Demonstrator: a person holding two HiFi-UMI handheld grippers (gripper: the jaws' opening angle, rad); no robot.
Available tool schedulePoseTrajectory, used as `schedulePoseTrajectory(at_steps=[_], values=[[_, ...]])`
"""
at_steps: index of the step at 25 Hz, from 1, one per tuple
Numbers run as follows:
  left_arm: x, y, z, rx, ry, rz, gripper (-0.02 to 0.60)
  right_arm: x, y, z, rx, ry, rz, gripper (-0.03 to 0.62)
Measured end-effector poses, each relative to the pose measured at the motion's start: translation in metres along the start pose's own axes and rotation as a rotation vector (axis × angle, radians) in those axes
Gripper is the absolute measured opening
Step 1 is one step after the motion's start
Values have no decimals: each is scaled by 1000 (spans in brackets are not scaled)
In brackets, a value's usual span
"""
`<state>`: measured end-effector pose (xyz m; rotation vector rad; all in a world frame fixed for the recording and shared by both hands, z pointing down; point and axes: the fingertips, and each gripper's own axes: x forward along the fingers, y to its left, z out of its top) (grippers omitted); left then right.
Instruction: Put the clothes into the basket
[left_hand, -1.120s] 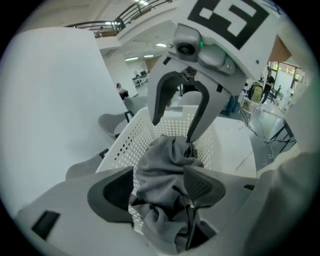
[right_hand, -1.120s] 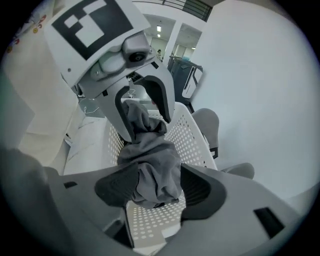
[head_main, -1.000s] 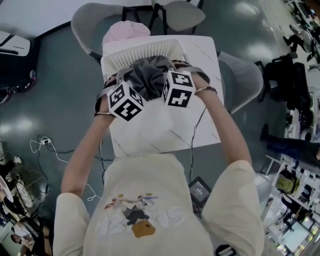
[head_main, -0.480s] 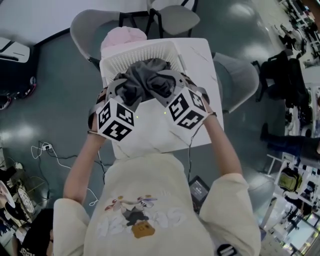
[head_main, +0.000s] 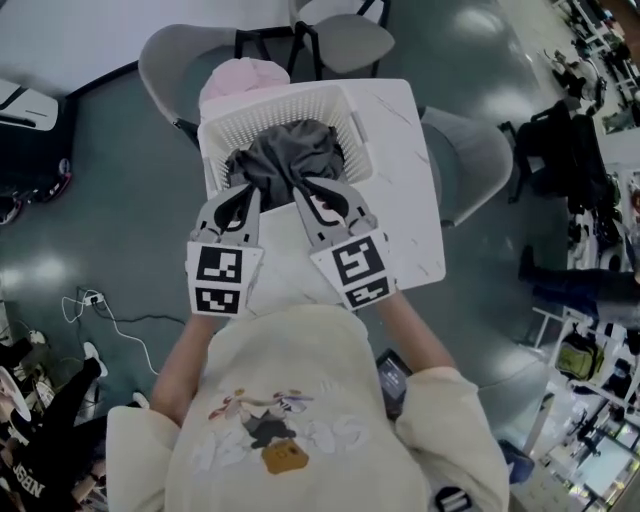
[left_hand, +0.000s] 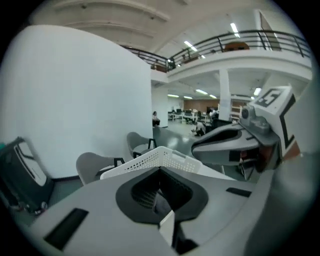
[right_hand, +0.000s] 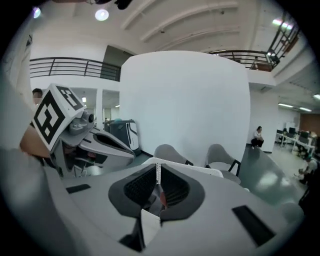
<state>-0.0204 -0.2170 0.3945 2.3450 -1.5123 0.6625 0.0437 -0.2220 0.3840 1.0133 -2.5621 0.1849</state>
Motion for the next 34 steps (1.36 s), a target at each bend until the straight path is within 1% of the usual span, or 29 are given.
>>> schedulePoseTrajectory(at_steps=[2, 5, 7, 11, 14, 18, 21, 28, 34], values=[[-7, 0, -4, -104, -36, 16, 9, -4, 6, -1, 77, -21, -31, 31], [-20, 2, -8, -212, -82, 48, 9, -9, 12, -6, 170, -38, -68, 15], [-28, 3, -12, -257, -101, 67, 9, -11, 16, -12, 198, -35, -90, 9], [-38, -1, -26, -305, -106, 89, 9, -15, 24, -15, 217, -42, -117, 8], [-42, -8, -38, -322, -96, 89, 9, -16, 28, -13, 220, -41, -132, 6], [-42, -15, -47, -312, -75, 69, 9, -15, 35, -19, 219, -24, -130, 6], [-43, -17, -48, -303, -70, 68, 9, -13, 40, -23, 219, -14, -121, 6], [-44, -17, -48, -313, -68, 77, 9, -12, 52, -28, 208, 25, -92, 6], [-45, -24, -50, -315, -62, 76, 9, -17, 54, -34, 208, 36, -83, 6]])
